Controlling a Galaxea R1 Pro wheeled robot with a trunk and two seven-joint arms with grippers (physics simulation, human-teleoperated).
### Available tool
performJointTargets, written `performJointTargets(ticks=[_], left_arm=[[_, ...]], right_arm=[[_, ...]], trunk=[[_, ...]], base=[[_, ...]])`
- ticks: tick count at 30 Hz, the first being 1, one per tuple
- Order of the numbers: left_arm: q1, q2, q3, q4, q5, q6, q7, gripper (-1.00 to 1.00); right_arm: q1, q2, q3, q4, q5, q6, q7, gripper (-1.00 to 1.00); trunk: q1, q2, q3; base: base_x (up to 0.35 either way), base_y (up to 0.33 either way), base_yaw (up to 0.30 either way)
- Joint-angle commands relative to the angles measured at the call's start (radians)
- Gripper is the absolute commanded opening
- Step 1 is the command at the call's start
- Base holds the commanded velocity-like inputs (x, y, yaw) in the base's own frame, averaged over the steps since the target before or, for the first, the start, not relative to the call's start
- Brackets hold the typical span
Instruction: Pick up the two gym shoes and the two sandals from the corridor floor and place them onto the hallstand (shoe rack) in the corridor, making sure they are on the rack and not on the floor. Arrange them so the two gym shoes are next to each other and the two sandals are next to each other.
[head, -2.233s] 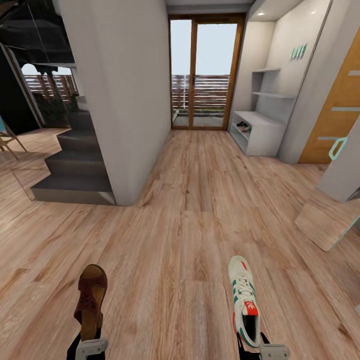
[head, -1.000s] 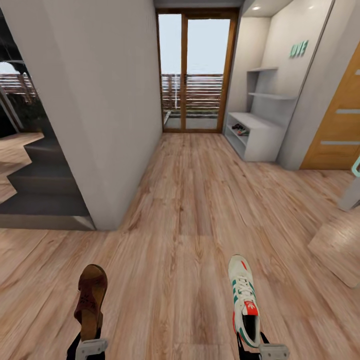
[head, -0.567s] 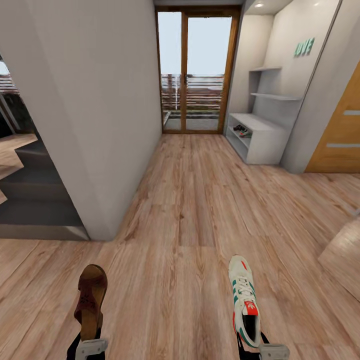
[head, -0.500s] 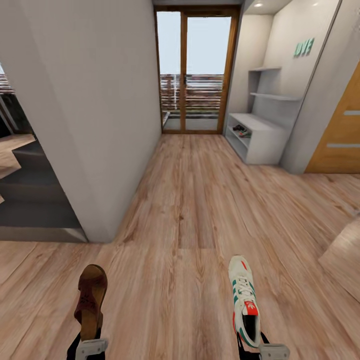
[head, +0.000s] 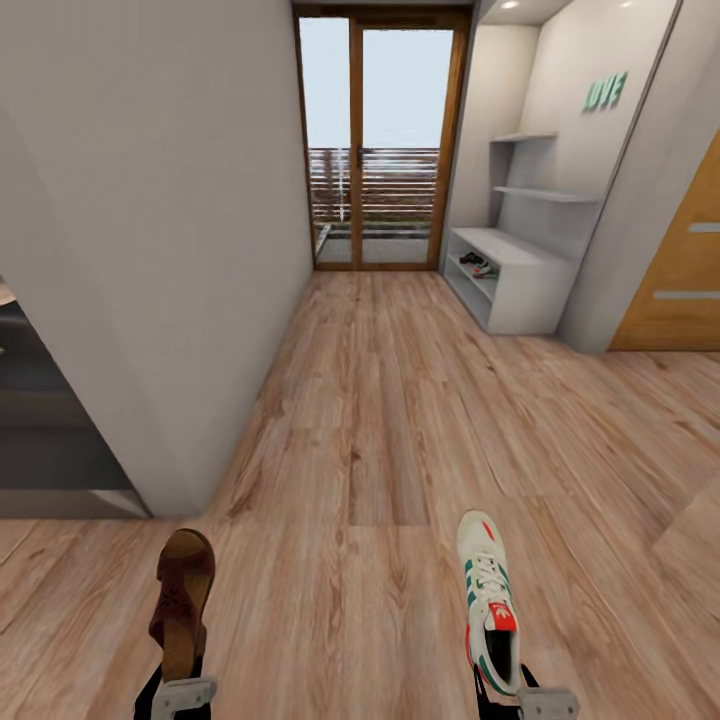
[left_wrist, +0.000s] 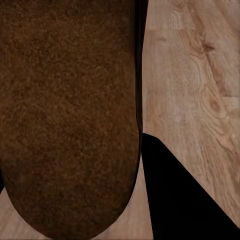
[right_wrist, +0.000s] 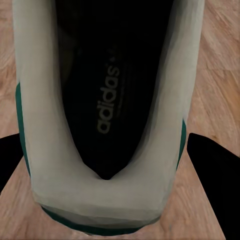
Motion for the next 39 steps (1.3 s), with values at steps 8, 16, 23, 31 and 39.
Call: performJointTargets(ticks=[8, 16, 23, 31, 39], left_arm=[[-0.001, -0.001, 0.003, 0.0, -0.007, -0.002, 0.001, -1.0], [-0.001, 0.0, 0.003, 0.0, -0.007, -0.002, 0.001, -1.0], [-0.001, 0.0, 0.003, 0.0, -0.007, -0.002, 0.001, -1.0], [-0.001, 0.0, 0.003, 0.0, -0.007, -0.002, 0.001, -1.0], [-0.001, -0.001, 0.002, 0.0, -0.007, -0.002, 0.001, -1.0]], right_arm=[[0.0, 0.001, -0.004, 0.001, 0.011, -0.003, -0.005, -1.0], [-0.001, 0.001, -0.004, 0.001, 0.011, -0.003, -0.005, -1.0], [-0.001, 0.001, -0.004, 0.001, 0.011, -0.003, -0.005, -1.0], [-0.001, 0.001, -0.004, 0.001, 0.011, -0.003, -0.005, -1.0], [0.0, 0.001, -0.004, 0.001, 0.011, -0.003, -0.005, -1.0]], trunk=[[0.0, 0.0, -0.001], [0.0, 0.0, -0.001], [0.0, 0.0, -0.001], [0.0, 0.0, -0.001], [0.0, 0.0, -0.001]], base=[[0.339, 0.0, 0.0], [0.339, 0.0, 0.0], [0.339, 0.0, 0.0], [0.339, 0.0, 0.0], [0.339, 0.0, 0.0]])
